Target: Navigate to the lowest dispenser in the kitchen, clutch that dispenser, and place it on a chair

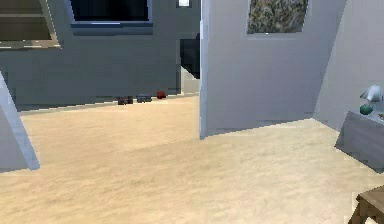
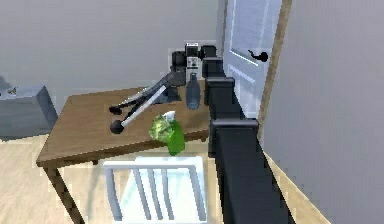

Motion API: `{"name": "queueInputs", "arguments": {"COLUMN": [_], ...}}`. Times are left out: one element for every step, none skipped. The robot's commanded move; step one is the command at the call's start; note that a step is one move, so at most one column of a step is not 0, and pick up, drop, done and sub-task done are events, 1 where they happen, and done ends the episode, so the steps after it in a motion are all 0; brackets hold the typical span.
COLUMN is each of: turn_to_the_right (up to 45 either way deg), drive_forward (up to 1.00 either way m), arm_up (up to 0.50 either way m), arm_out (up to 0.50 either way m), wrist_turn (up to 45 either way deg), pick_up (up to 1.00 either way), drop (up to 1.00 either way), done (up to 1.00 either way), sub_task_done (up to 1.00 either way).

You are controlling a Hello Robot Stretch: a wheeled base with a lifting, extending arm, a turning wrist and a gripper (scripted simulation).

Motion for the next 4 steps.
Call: {"name": "queueInputs", "arguments": {"turn_to_the_right": [0.0, 0.0, 45.0, 45.0], "drive_forward": [0.00, 0.00, 0.00, 0.00], "arm_up": [0.00, 0.00, 0.00, 0.00], "arm_out": [0.00, -0.46, 0.00, 0.00], "wrist_turn": [-18.0, 0.0, 0.0, 0.0], "pick_up": [0.00, 0.00, 0.00, 0.00], "drop": [0.00, 0.00, 0.00, 0.00], "done": [0.00, 0.00, 0.00, 0.00], "sub_task_done": [0.00, 0.00, 0.00, 0.00]}}
